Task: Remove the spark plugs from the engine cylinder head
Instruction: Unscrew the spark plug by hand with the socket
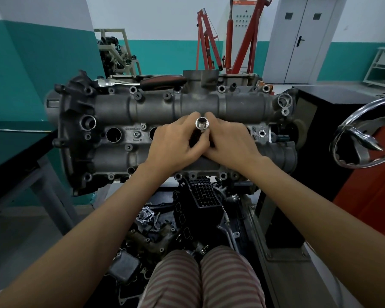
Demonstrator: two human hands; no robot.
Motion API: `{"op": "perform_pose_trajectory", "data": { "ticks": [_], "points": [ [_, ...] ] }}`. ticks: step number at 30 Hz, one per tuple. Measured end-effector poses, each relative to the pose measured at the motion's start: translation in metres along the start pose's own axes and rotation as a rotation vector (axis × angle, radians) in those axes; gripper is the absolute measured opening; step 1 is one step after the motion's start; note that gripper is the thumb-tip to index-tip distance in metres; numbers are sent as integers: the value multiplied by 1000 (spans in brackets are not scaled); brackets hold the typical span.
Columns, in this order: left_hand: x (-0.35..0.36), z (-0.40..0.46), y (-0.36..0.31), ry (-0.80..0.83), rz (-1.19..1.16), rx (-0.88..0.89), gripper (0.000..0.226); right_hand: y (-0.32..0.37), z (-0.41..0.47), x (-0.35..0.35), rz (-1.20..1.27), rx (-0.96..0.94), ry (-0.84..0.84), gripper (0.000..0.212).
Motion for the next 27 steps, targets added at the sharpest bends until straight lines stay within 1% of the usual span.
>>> {"op": "perform_pose_trajectory", "data": {
  "ticks": [2,4,5,7,9,12,14,15,19,22,24,27],
  "points": [
    [-1,0,0,-18,11,10,25,-2,1,3,-59,23,15,39],
    [-2,0,2,-51,20,16,32,-5,2,6,-136,35,35,50],
    [-3,0,3,-59,20,10,34,-6,2,7,-142,42,44,51],
    [-2,0,4,-53,14,-2,39,-8,2,8,-141,42,58,44],
    [-1,0,4,-31,13,-5,39,-7,2,8,-124,16,46,39],
    [-1,0,1,-16,8,4,26,-1,2,3,-76,-12,24,43],
    [0,0,0,-6,16,-1,17,0,1,1,-32,0,17,37],
    [0,0,0,-9,22,-2,17,-1,0,1,-36,13,18,36],
    [-2,-1,3,-63,11,-2,27,-6,1,7,-136,40,55,47],
    [-2,-1,4,-59,-2,-3,35,-8,2,9,-154,35,62,41],
    [-2,0,2,-31,2,-1,34,-6,2,9,-144,9,53,39],
    [-2,0,0,-23,12,14,24,-2,2,4,-67,2,26,42]
  ]
}}
Point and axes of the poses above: each hand's wrist, its own z-axis towards the middle knuckle, its own x-axis out of the palm, y = z × x, the point moved 6 cm from there along z, towards the middle knuckle, and after that the axes turned 5 degrees about z, right-handed, at the moved point
